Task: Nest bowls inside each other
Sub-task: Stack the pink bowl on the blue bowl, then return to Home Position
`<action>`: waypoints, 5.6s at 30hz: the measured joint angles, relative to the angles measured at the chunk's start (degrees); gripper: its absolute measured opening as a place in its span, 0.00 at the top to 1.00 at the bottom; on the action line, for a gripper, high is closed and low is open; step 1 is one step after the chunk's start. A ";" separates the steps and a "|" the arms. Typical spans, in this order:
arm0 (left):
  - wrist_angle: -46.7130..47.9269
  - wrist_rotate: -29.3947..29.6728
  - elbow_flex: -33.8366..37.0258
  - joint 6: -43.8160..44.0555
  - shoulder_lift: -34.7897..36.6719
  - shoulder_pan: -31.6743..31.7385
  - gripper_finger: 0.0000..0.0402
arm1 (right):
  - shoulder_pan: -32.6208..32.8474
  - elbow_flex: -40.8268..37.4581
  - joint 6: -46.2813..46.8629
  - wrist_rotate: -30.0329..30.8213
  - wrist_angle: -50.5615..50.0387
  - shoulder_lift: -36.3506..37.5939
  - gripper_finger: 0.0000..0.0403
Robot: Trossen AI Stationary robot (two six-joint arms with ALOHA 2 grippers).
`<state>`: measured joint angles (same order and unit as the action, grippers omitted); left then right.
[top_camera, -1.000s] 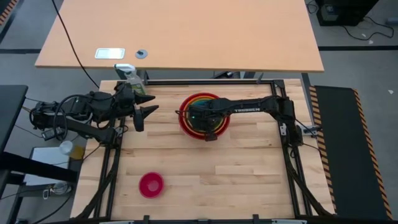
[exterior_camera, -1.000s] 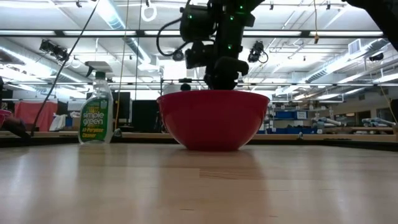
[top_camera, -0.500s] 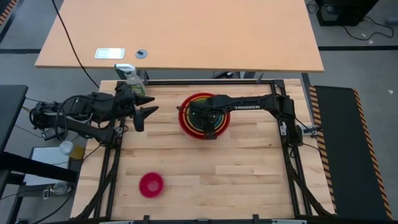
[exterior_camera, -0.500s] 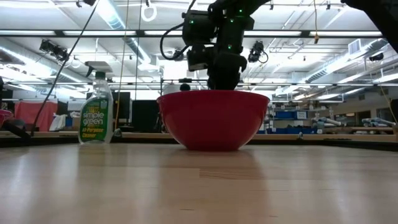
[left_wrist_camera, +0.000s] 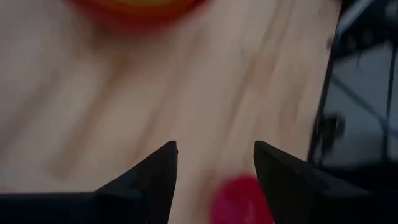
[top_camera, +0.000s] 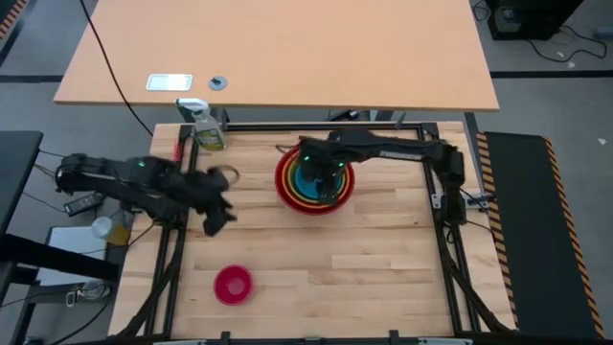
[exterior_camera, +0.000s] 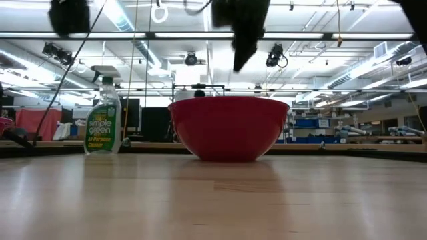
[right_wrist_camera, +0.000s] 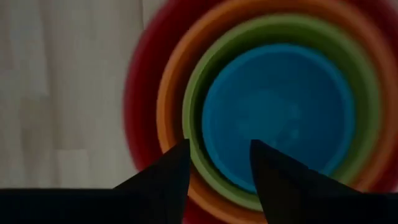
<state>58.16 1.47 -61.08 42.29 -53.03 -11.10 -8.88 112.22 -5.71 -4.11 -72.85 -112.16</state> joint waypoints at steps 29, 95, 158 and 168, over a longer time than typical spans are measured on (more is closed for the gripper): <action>-19.05 -9.02 14.49 9.34 -32.02 -21.69 0.48 | 0.87 -20.92 2.16 11.63 12.99 33.10 0.57; 1.44 -5.63 -51.78 -46.52 -71.64 31.21 0.99 | -4.94 -23.96 6.20 15.01 14.00 38.78 0.57; -57.16 8.44 22.39 -22.72 1.05 24.17 0.57 | -18.99 -89.21 32.52 1.81 67.76 88.51 0.70; -64.28 9.65 33.59 -15.96 9.76 22.43 0.57 | -18.03 -95.34 39.35 4.71 67.64 100.14 0.70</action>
<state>-6.12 11.12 -27.49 26.33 -43.27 11.33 -26.92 16.89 33.64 0.60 -5.21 -12.02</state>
